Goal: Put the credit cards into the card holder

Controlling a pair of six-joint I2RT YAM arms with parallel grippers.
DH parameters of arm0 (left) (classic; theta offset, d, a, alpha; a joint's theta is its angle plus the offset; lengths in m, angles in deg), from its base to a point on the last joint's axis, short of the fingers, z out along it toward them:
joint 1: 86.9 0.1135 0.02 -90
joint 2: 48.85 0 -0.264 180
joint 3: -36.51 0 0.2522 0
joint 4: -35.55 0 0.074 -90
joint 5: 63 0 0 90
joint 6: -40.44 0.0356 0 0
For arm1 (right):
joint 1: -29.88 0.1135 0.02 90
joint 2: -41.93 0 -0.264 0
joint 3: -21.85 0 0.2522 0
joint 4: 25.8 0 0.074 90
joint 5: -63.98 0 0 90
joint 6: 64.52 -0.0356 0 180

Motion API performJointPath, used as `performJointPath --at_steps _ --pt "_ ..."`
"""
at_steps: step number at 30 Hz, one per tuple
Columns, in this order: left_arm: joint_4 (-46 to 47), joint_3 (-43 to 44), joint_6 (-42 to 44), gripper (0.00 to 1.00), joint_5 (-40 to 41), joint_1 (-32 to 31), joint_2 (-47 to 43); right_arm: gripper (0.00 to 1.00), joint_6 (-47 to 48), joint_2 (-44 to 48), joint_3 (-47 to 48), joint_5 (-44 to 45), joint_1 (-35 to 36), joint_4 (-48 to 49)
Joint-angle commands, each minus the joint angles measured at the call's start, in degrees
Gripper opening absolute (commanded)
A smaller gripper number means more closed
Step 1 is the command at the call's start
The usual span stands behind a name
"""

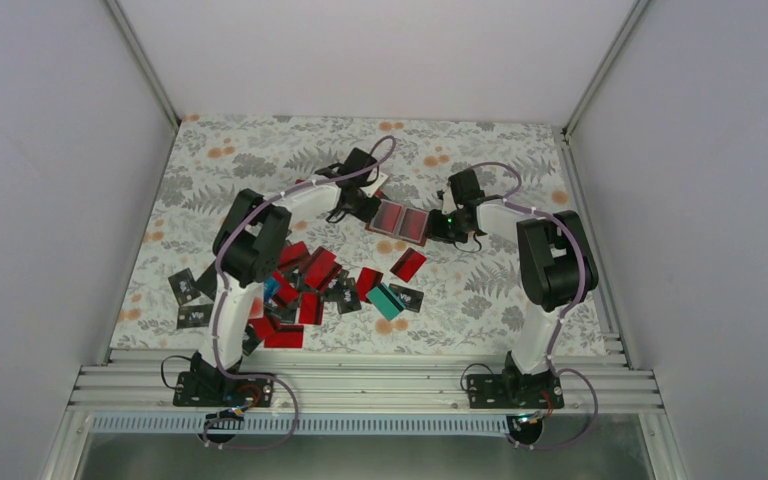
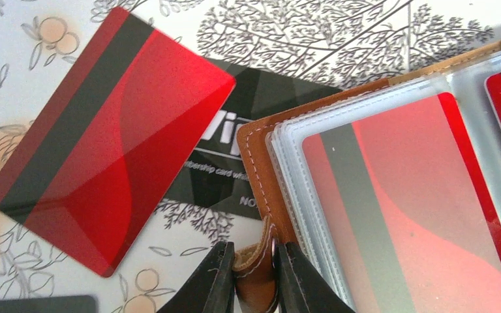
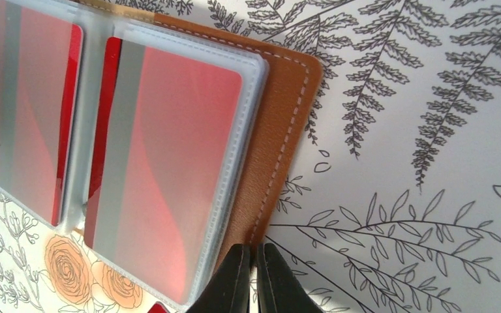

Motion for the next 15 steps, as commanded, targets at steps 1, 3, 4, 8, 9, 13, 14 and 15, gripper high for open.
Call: performJointPath --at_steps 1,3,4,8,9,13,14,15 --pt "-1.1 -3.1 -3.6 0.19 4.1 1.6 -1.0 0.07 0.7 -1.2 -0.7 0.0 0.4 -0.9" --pt "-0.5 -3.7 -5.2 0.19 4.4 2.0 -1.4 0.07 0.7 -1.2 -0.7 0.1 0.4 -0.9" --pt "-0.1 -4.0 -5.9 0.19 4.7 2.2 -1.5 0.07 0.8 -1.3 -0.7 0.2 0.4 -0.9" --pt "1.0 -5.2 -7.9 0.24 4.0 2.9 -2.5 0.07 0.7 -1.1 -0.6 0.1 0.4 -1.1" --pt "1.2 -5.3 -8.1 0.25 3.4 2.9 -2.8 0.07 0.7 -1.2 -0.6 0.1 0.4 -1.1" --pt "2.4 -6.7 -8.7 0.20 1.4 3.0 -4.0 0.07 0.6 -1.3 -0.4 -0.5 0.4 -1.1" --pt "2.8 -7.3 -8.8 0.14 1.2 3.0 -4.4 0.07 0.7 -1.1 -0.2 -0.9 0.4 -1.1" --pt "3.3 -8.0 -8.8 0.08 0.9 2.9 -4.9 0.07 0.6 -0.9 -0.1 -1.6 0.3 -0.9"
